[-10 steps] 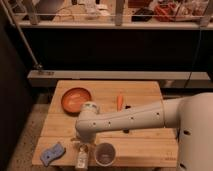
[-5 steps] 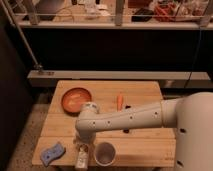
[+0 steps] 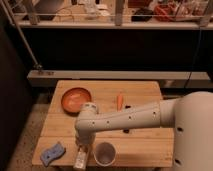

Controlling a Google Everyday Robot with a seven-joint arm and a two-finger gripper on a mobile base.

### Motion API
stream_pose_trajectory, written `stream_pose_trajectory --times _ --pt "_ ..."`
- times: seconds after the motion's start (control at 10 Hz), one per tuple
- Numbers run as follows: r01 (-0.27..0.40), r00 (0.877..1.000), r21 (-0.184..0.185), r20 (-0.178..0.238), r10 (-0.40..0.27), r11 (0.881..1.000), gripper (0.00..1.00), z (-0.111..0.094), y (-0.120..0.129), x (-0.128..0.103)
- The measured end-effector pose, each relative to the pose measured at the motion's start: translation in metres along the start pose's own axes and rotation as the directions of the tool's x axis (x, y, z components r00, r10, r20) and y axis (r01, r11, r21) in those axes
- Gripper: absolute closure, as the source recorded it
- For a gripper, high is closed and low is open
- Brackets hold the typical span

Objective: Place the bottle in the ceramic bowl

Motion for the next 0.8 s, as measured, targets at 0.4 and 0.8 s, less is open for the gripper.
stream_pose_trajectory --times 0.4,0.8 --pt "-0.016 1.0 -0.012 -0.019 0.016 1.0 0.93 -0.035 -0.003 -0.003" --pt "-0.031 0.999 -0.014 -0.035 0.031 0.999 0.91 -0.042 -0.004 0.001"
